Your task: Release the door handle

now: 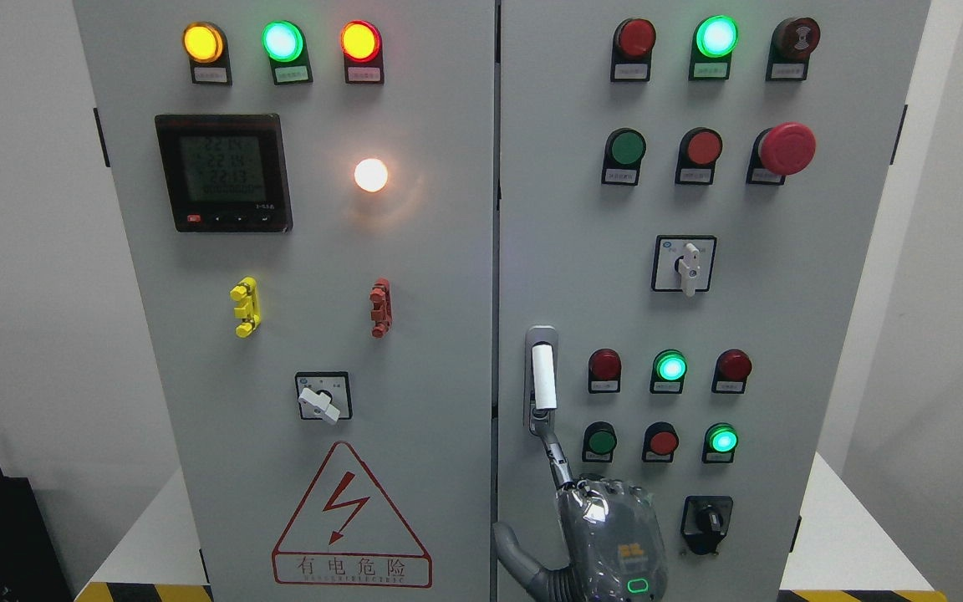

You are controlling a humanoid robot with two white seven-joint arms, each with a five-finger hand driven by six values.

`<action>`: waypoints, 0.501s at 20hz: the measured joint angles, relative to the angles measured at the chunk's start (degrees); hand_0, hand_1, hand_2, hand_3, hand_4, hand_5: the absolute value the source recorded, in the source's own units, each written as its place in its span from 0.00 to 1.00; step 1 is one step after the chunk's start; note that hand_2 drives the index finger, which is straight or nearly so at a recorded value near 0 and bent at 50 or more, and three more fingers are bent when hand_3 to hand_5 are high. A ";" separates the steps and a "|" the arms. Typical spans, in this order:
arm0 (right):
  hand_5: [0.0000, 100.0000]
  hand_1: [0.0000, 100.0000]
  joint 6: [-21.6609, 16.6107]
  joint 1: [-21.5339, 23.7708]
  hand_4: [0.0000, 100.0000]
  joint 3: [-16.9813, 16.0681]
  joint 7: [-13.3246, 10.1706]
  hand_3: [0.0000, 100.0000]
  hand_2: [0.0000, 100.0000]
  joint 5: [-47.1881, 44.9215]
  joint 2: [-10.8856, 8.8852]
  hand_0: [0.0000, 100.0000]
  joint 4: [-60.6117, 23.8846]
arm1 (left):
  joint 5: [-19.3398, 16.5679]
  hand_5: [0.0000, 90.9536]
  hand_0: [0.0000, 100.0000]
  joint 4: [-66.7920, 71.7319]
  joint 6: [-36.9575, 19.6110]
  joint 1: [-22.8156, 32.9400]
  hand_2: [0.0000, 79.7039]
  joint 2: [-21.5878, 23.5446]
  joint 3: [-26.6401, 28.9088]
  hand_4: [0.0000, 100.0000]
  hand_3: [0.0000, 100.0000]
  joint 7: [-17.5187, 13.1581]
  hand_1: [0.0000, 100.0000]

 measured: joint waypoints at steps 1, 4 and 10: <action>0.97 0.33 -0.03 0.03 0.90 0.01 -0.03 1.00 0.00 -0.01 0.00 0.24 -0.04 | 0.00 0.00 0.12 0.00 -0.01 0.00 0.00 0.00 0.00 0.00 0.00 0.00 0.39; 0.97 0.33 -0.05 0.21 0.90 0.08 -0.06 1.00 0.00 -0.05 0.02 0.24 -0.22 | 0.00 0.00 0.12 0.00 -0.01 0.00 0.00 0.00 0.00 0.00 0.00 0.00 0.39; 0.97 0.33 -0.26 1.00 0.90 0.16 -0.25 1.00 0.00 -0.07 0.05 0.25 -0.71 | -0.02 0.00 0.12 0.00 -0.02 0.00 0.00 0.00 0.00 0.00 0.00 0.00 0.39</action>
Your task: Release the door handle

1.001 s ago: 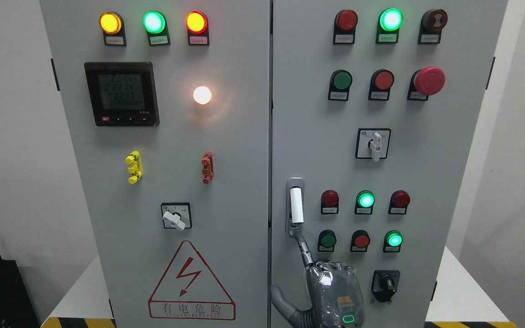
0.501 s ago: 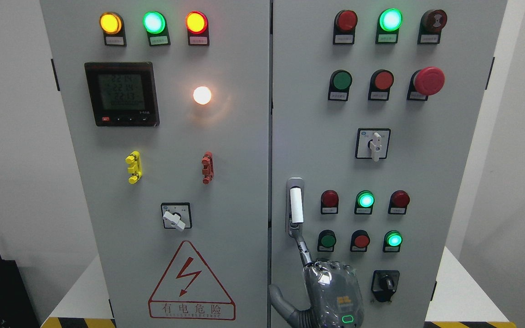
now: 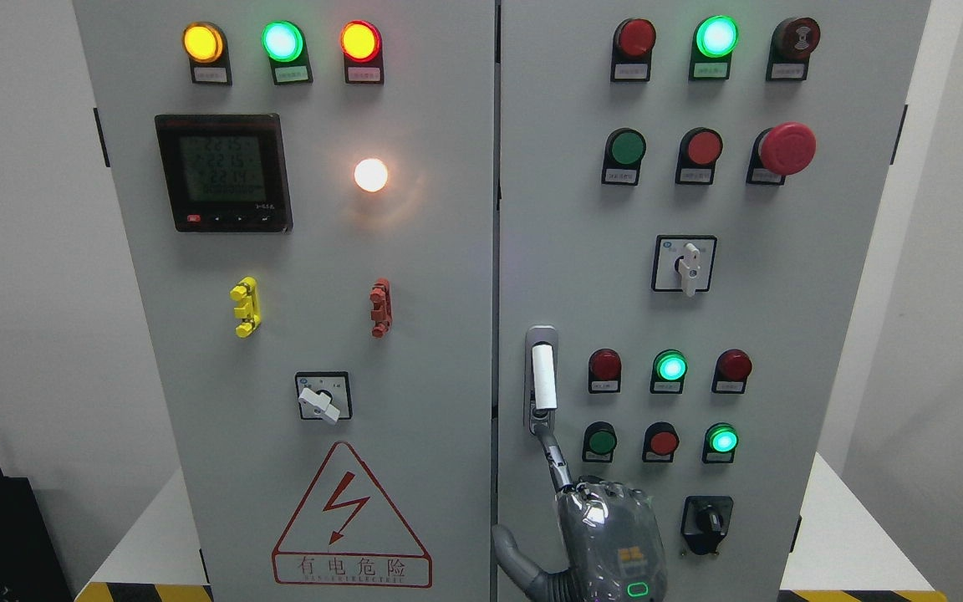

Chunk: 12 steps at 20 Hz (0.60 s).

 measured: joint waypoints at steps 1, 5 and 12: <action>0.97 0.33 -0.23 0.22 0.90 0.02 -0.13 1.00 0.00 -0.01 0.00 0.25 -0.12 | 0.00 0.00 0.12 0.00 0.00 0.00 0.00 0.00 0.00 0.00 0.00 0.00 0.39; 0.97 0.33 -1.45 0.92 0.90 0.06 -0.77 1.00 0.00 -0.07 -0.01 0.27 -0.66 | 0.00 0.00 0.12 0.00 0.00 0.00 0.00 0.00 0.00 0.00 0.00 0.00 0.39; 0.97 0.32 -3.14 1.76 0.89 0.07 -0.99 1.00 0.13 -0.34 -0.02 0.32 -1.69 | 0.00 0.00 0.12 0.00 0.00 0.00 0.00 0.00 0.00 0.00 0.00 0.00 0.39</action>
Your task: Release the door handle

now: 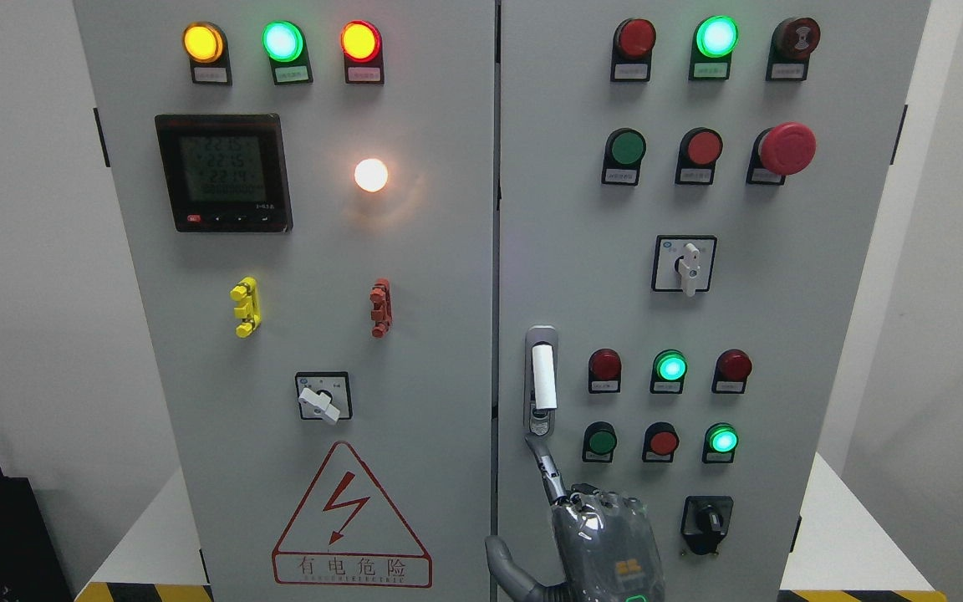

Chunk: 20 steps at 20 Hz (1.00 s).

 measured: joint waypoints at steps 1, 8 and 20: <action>0.97 0.32 -0.21 0.21 0.89 -0.01 -0.06 1.00 0.18 -0.07 -0.01 0.34 -0.21 | 0.00 0.00 0.12 0.00 0.00 0.00 0.00 0.00 0.00 0.00 0.00 0.00 0.39; 0.96 0.23 -4.36 3.02 0.89 -0.32 -1.12 1.00 0.44 -1.95 -0.15 0.42 -2.21 | 0.01 0.00 0.12 0.00 0.00 0.00 0.00 0.00 0.00 0.00 0.00 0.00 0.39; 0.95 0.00 -9.46 7.54 0.94 -1.34 -2.18 1.00 0.76 -7.18 -0.45 0.42 -5.67 | 0.01 0.00 0.12 0.00 0.00 0.00 0.00 0.00 0.00 0.00 0.00 0.00 0.39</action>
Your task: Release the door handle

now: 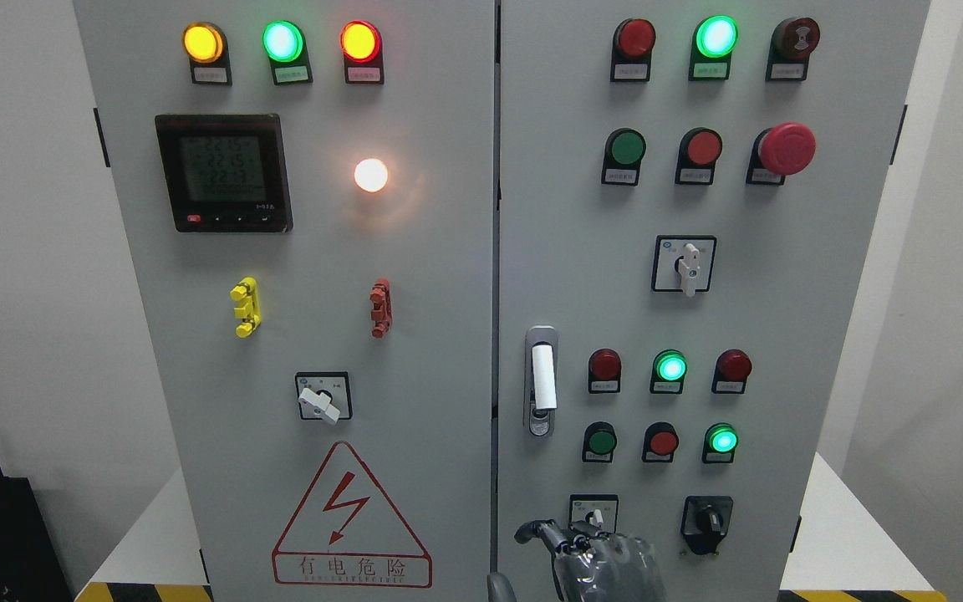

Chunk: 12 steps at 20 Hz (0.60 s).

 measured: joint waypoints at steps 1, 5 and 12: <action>0.95 0.00 -0.08 0.23 0.94 -0.09 -0.01 1.00 0.77 -0.42 -0.02 0.41 -0.22 | 0.00 0.00 0.12 0.00 0.00 0.00 0.00 0.00 0.00 0.00 0.00 0.00 0.39; 0.94 0.00 -0.33 0.76 0.97 -0.42 -0.01 1.00 0.85 -2.14 -0.26 0.37 -0.98 | 0.00 0.00 0.12 0.00 0.00 0.00 0.00 0.00 0.00 0.00 0.00 0.00 0.39; 0.93 0.00 -1.37 1.15 1.00 -1.40 -0.55 1.00 0.95 -3.69 -1.34 0.37 -2.18 | -0.01 0.00 0.12 0.00 0.00 0.00 0.00 0.00 0.00 0.00 0.00 0.00 0.39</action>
